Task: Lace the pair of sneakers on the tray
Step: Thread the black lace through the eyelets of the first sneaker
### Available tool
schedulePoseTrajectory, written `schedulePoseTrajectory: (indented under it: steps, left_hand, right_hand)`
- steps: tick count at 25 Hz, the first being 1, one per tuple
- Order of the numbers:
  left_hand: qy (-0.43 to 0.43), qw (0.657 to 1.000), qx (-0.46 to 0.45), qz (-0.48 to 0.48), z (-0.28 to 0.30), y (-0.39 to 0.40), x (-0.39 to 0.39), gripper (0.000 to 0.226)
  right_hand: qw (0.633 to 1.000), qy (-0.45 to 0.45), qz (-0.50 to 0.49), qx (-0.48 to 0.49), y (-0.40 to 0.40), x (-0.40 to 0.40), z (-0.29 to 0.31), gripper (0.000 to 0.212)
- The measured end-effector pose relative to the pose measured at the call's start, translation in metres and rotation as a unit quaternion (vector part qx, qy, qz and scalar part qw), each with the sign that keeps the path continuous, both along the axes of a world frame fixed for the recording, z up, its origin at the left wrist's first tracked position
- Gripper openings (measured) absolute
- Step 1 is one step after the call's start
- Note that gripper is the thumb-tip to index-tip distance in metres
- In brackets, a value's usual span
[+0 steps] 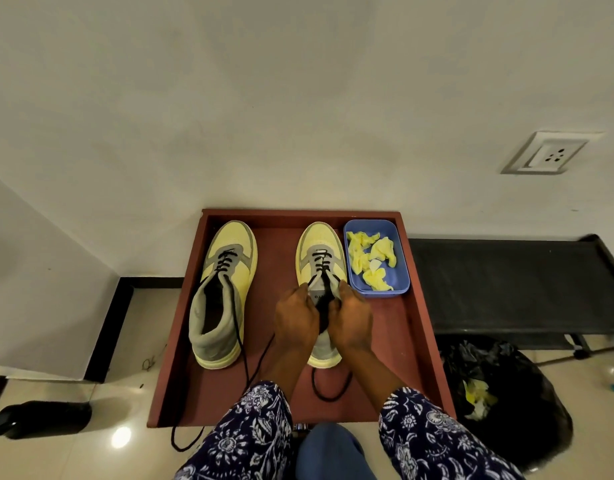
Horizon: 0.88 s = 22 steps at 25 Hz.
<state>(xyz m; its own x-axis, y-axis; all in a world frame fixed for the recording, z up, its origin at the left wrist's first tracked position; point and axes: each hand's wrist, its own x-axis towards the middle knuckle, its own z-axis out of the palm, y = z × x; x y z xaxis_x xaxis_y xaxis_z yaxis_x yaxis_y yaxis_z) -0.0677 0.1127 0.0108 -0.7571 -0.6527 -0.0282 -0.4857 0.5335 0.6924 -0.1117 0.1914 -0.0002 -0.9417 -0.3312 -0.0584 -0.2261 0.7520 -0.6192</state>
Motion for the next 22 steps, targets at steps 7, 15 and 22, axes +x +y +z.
schedulePoseTrajectory:
  steps: [7,15,22]
  left_hand:
    - [0.002,1.0,0.006,-0.017,-0.006,0.0,-0.003,0.028]
    - [0.063,0.998,0.012,-0.026,0.007,0.004,-0.008,0.032]
    - [0.099,0.986,-0.006,-0.132,0.035,0.031,-0.058,0.032]
  right_hand:
    - [0.999,0.024,-0.01,-0.037,0.001,-0.004,-0.006,0.025]
    - [0.998,0.031,-0.002,-0.053,0.014,-0.026,0.001,0.033]
    - [0.997,0.045,-0.06,-0.023,0.042,-0.08,0.015,0.037]
